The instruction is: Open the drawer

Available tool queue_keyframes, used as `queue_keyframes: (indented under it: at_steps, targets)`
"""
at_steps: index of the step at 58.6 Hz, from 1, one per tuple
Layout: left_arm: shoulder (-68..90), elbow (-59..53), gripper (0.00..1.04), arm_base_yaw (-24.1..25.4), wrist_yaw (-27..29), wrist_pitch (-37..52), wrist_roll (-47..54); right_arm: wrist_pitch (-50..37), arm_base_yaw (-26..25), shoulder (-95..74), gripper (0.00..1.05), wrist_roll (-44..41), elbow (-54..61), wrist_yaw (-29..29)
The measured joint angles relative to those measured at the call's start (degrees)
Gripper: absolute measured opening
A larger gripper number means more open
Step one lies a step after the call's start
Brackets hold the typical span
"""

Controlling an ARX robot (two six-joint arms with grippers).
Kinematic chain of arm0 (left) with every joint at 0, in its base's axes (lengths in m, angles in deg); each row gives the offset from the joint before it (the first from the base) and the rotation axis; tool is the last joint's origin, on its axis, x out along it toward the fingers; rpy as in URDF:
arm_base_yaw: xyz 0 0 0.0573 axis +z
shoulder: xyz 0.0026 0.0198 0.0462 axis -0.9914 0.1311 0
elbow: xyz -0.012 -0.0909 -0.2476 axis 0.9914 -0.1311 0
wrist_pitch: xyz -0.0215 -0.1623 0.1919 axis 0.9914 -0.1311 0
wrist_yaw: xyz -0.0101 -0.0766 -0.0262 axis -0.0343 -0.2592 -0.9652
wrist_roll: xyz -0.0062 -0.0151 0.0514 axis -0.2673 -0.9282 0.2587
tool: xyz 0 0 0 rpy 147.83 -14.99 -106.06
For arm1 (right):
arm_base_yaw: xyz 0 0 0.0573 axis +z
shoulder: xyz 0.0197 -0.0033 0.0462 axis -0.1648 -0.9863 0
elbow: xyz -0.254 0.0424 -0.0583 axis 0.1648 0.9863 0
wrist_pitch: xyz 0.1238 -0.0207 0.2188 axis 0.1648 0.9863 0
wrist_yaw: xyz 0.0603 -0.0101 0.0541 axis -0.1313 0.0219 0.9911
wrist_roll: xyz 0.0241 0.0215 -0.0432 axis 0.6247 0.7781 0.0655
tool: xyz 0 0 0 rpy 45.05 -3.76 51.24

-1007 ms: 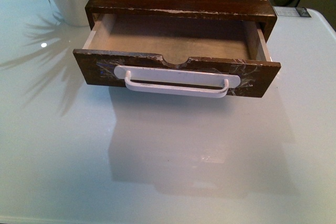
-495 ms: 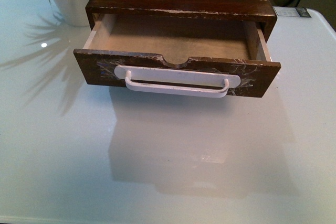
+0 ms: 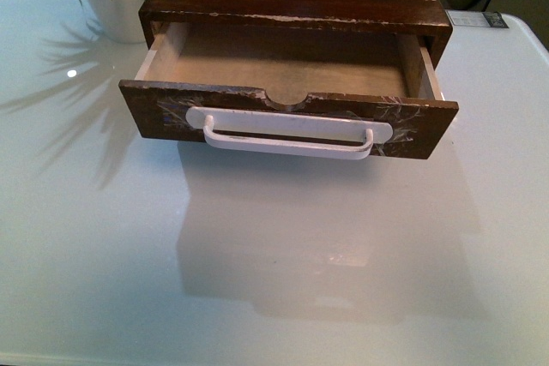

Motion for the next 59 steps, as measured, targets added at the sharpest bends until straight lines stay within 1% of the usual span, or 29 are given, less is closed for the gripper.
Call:
queue_keyframes:
  at_steps: [5, 25, 27, 32, 33, 34, 36, 37, 38, 40, 41, 44, 45, 46, 50, 51, 53, 55, 56, 59]
  targets:
    - [-3.34, 0.00, 0.02, 0.00, -0.02, -1.84, 0.00, 0.00, 0.00, 0.00, 0.02, 0.02, 0.00, 0.00]
    - [-3.69, 0.00, 0.02, 0.00, -0.02, -2.08, 0.00, 0.02, 0.00, 0.04, 0.02, 0.02, 0.00, 0.00]
    - [-3.69, 0.00, 0.02, 0.00, 0.00, -2.08, -0.02, 0.02, 0.00, 0.04, 0.03, 0.00, 0.00, 0.00]
    - [-3.69, 0.00, 0.17, 0.00, 0.00, -2.08, -0.02, 0.02, 0.00, 0.04, 0.19, 0.00, 0.00, 0.02]
    - [-3.69, 0.00, 0.20, 0.00, 0.00, -2.08, -0.02, 0.02, 0.00, 0.04, 0.21, 0.02, 0.00, 0.02]
    - [-3.69, 0.00, 0.22, 0.00, 0.00, -2.08, -0.02, 0.02, 0.00, 0.04, 0.24, 0.00, 0.00, 0.02]
    - [-3.69, 0.00, 0.29, 0.00, 0.00, -2.08, -0.02, 0.02, 0.00, 0.04, 0.31, 0.02, 0.00, 0.02]
    - [-3.69, 0.00, 0.33, 0.00, 0.00, -2.08, 0.00, 0.02, 0.00, 0.04, 0.33, 0.02, 0.00, 0.00]
    - [-3.69, 0.00, 0.34, 0.00, 0.00, -2.08, -0.02, 0.02, 0.00, 0.04, 0.36, 0.00, 0.00, 0.02]
    - [-3.69, 0.00, 0.43, 0.00, 0.00, -2.08, -0.02, 0.02, 0.00, 0.04, 0.43, 0.00, 0.00, 0.00]
    - [-3.69, 0.00, 0.47, 0.00, 0.00, -2.08, -0.02, 0.02, 0.00, 0.04, 0.49, 0.02, 0.00, 0.00]
    - [-3.69, 0.00, 0.57, 0.00, 0.00, -2.08, -0.02, 0.02, 0.00, 0.04, 0.59, 0.00, 0.00, 0.02]
    - [-3.69, 0.00, 0.61, 0.00, 0.00, -2.08, -0.02, 0.02, 0.00, 0.04, 0.61, 0.02, 0.00, 0.00]
    - [-3.69, 0.00, 0.64, 0.00, 0.00, -2.08, 0.00, 0.02, 0.00, 0.04, 0.66, 0.00, 0.00, 0.00]
    - [-3.69, 0.00, 0.78, 0.00, 0.00, -2.08, -0.02, 0.02, 0.00, 0.04, 0.80, 0.00, 0.00, 0.02]
    - [-3.69, 0.00, 0.82, 0.00, 0.00, -2.08, -0.02, 0.02, 0.00, 0.04, 0.82, 0.00, 0.00, 0.02]
    - [-3.69, 0.00, 0.87, 0.00, 0.00, -2.08, -0.02, 0.02, 0.00, 0.04, 0.89, 0.00, 0.00, 0.00]
    - [-3.69, 0.00, 0.95, 0.00, 0.00, -2.08, -0.02, 0.02, 0.00, 0.04, 0.96, 0.02, 0.00, 0.00]
    - [-3.69, 0.00, 0.98, 0.00, 0.00, -2.08, 0.04, 0.02, 0.00, 0.04, 0.97, 0.07, 0.00, 0.00]
    - [-3.69, 0.00, 0.96, 0.00, -0.02, -2.08, 0.13, 0.02, 0.00, 0.04, 0.96, 0.04, 0.00, 0.00]
